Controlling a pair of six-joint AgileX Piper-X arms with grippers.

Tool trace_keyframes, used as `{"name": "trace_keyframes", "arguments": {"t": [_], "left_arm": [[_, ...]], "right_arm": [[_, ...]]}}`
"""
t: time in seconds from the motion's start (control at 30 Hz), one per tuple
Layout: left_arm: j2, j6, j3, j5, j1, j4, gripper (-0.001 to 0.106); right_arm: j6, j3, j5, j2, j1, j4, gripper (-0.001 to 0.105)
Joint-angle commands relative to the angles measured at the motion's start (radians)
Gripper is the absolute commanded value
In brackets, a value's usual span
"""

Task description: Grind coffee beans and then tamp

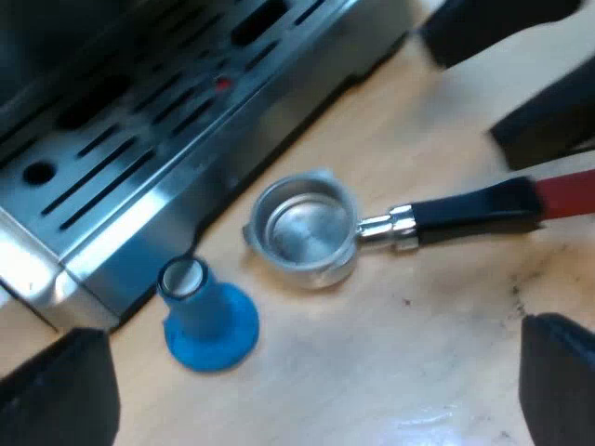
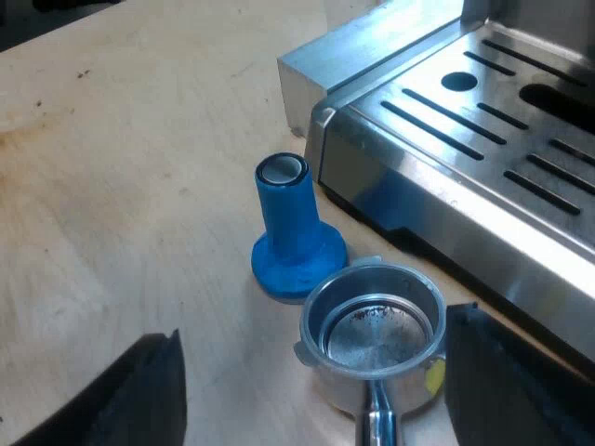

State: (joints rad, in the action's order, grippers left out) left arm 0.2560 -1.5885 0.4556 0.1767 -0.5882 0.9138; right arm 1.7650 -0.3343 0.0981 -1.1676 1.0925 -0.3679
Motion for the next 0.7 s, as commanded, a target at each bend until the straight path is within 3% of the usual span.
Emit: {"name": "trace_keyframes", "arguments": {"t": [0.03,0.2,0.37,0.7], "left_arm": [[0.047,-0.029,0.016,-0.033,-0.002,-0.007,0.088],[0.157,-0.076,0.022,-0.053,-0.002,-0.074,0.088],[0.302,-0.201,0.022,-0.085,-0.002,-0.149,0.088],[0.503,-0.217,0.067,-0.161,-0.002,-0.21,0.088]], "right_arm": [[0.004,-0.004,-0.005,0.001,-0.005,-0.017,0.06],[0.004,-0.004,-0.005,0.001,-0.005,-0.017,0.06],[0.004,-0.004,-0.005,0.001,-0.005,-0.017,0.06],[0.004,-0.004,-0.005,0.001,-0.005,-0.017,0.06]]}}
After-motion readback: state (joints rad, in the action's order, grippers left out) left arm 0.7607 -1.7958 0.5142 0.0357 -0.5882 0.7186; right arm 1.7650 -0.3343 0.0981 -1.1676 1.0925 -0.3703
